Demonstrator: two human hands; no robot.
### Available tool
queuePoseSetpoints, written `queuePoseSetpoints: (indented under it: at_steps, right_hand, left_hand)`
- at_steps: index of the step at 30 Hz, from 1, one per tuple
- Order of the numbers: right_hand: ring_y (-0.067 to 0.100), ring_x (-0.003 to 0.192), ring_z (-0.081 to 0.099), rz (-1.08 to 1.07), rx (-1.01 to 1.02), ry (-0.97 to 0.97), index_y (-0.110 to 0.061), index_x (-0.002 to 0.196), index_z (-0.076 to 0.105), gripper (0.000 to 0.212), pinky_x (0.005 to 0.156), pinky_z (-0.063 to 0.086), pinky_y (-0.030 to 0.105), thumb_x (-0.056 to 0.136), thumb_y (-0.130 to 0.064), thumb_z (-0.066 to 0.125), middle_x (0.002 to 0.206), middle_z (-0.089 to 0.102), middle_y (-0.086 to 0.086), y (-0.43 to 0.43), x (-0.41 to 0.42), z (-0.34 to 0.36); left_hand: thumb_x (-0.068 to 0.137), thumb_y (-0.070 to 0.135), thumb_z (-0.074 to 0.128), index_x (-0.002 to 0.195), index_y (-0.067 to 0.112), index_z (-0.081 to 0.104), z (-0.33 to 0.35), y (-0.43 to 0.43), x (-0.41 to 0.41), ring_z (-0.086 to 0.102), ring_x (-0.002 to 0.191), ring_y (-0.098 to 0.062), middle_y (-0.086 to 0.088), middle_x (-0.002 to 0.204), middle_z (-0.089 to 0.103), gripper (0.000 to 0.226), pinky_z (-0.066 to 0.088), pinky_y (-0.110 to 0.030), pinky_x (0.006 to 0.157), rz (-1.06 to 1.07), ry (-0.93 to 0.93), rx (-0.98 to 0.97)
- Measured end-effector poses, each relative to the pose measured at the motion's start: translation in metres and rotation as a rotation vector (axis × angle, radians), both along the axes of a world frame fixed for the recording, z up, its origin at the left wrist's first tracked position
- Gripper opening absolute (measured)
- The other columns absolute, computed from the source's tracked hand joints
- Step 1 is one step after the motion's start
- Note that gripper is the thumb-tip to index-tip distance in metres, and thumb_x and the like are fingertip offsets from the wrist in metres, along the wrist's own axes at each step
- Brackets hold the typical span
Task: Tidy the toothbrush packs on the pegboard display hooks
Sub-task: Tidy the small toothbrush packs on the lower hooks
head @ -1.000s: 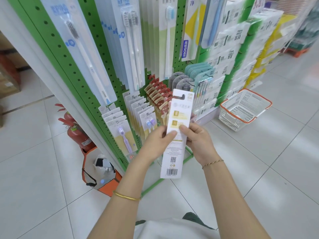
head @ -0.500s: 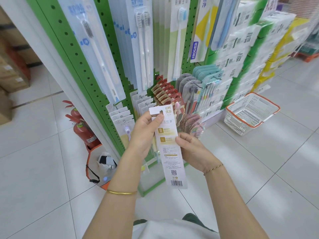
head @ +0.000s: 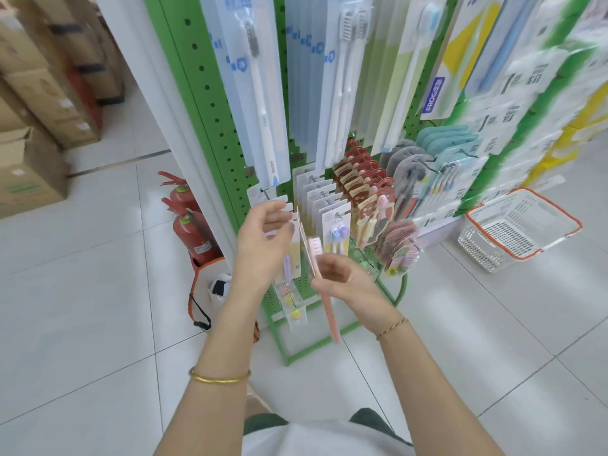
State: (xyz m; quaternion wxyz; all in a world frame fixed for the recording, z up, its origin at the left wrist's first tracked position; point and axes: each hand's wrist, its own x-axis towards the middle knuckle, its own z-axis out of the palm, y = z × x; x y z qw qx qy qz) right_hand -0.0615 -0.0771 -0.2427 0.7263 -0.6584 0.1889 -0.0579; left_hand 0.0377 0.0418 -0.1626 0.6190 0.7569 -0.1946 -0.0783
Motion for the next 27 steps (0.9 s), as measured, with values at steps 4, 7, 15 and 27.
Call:
queuePoseSetpoints:
  at_steps: [4, 7, 15, 27]
  right_hand:
    - [0.010, 0.094, 0.054, -0.186, -0.252, 0.118, -0.025, 0.109, 0.049, 0.051, 0.079, 0.042, 0.018, 0.070, -0.028, 0.082, 0.099, 0.054, -0.009, 0.023, 0.020, -0.001]
    - [0.010, 0.091, 0.051, -0.296, -0.434, 0.176, -0.022, 0.113, 0.047, 0.062, 0.076, 0.041, 0.021, 0.066, -0.041, 0.082, 0.097, 0.050, -0.009, 0.033, 0.029, -0.008]
    - [0.019, 0.101, 0.048, -0.421, -0.720, 0.180, -0.009, 0.118, 0.049, 0.072, 0.082, 0.043, 0.028, 0.065, -0.046, 0.082, 0.107, 0.050, 0.000, 0.047, 0.048, -0.019]
    - [0.025, 0.102, 0.049, -0.467, -0.778, 0.215, -0.005, 0.113, 0.047, 0.068, 0.082, 0.043, 0.032, 0.068, -0.043, 0.081, 0.106, 0.051, 0.005, 0.059, 0.069, -0.028]
  left_hand:
    - [0.090, 0.001, 0.054, 0.106, 0.021, 0.058, -0.008, 0.016, 0.018, 0.059, 0.088, -0.006, 0.000, 0.099, 0.067, 0.026, 0.050, -0.026, 0.087, 0.172, -0.017, -0.027]
    - [0.091, 0.001, 0.052, 0.104, 0.022, 0.058, -0.013, 0.023, 0.028, 0.058, 0.085, -0.003, 0.003, 0.095, 0.066, 0.025, 0.052, -0.034, 0.088, 0.206, 0.003, -0.017]
    - [0.091, -0.002, 0.051, 0.105, 0.018, 0.057, -0.018, 0.025, 0.048, 0.056, 0.082, 0.000, 0.009, 0.089, 0.063, 0.024, 0.050, -0.032, 0.086, 0.218, 0.020, -0.007]
    - [0.092, -0.001, 0.048, 0.105, 0.018, 0.058, -0.027, 0.026, 0.073, 0.055, 0.083, 0.001, 0.009, 0.093, 0.060, 0.025, 0.049, -0.032, 0.088, 0.201, 0.005, 0.027]
